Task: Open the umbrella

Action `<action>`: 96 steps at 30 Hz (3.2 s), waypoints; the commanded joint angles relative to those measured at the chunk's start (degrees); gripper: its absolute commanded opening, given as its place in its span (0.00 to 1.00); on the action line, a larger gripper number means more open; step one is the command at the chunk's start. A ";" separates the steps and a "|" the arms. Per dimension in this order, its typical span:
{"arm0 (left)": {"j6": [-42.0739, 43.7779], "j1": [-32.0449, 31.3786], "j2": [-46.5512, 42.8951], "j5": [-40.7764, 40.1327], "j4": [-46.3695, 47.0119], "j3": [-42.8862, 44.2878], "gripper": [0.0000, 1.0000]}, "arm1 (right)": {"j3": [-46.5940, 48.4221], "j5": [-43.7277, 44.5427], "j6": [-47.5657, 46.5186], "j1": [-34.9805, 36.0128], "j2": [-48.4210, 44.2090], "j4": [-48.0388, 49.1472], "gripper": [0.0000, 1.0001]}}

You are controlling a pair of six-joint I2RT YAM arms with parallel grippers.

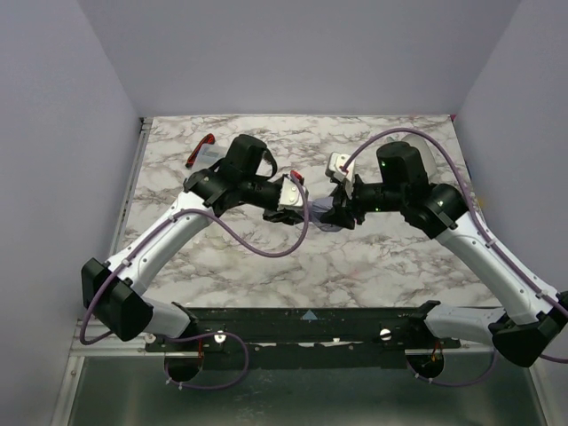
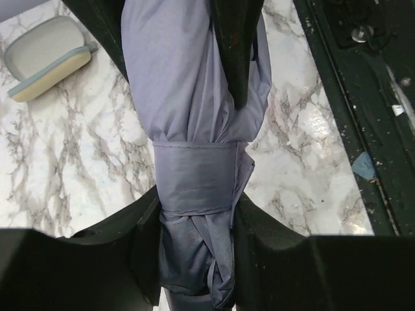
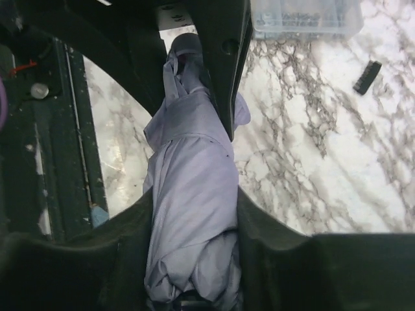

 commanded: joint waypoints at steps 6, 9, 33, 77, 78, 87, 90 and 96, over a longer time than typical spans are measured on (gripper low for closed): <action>-10.91 2.73 -0.67 7.02 4.87 4.20 0.64 | -0.59 0.97 7.19 -0.13 2.10 -3.08 0.00; -13.37 3.49 -4.28 5.07 10.22 0.41 0.68 | -1.10 1.28 12.33 -0.73 1.93 -0.27 0.00; 3.33 -3.83 -11.12 -4.27 10.20 -11.14 0.37 | -4.29 -17.85 29.44 -7.47 2.31 9.62 0.00; 3.92 -4.42 -14.40 -11.22 13.34 -17.22 0.12 | -4.88 -27.91 33.03 -10.08 4.15 14.63 0.00; 3.87 -4.47 -14.31 -11.22 13.64 -17.33 0.02 | -5.07 -26.93 34.18 -10.08 4.05 15.32 0.00; 6.87 -8.78 -16.96 -11.04 13.17 -21.87 0.00 | -6.83 -27.21 44.95 -15.76 5.06 23.32 0.00; 7.38 -9.73 -16.91 -10.41 11.85 -22.66 0.00 | -6.75 -28.09 46.74 -16.64 5.46 25.39 0.00; 6.51 -9.90 -16.11 -10.50 10.27 -23.09 0.00 | -7.51 -29.90 47.50 -17.30 5.42 27.66 0.00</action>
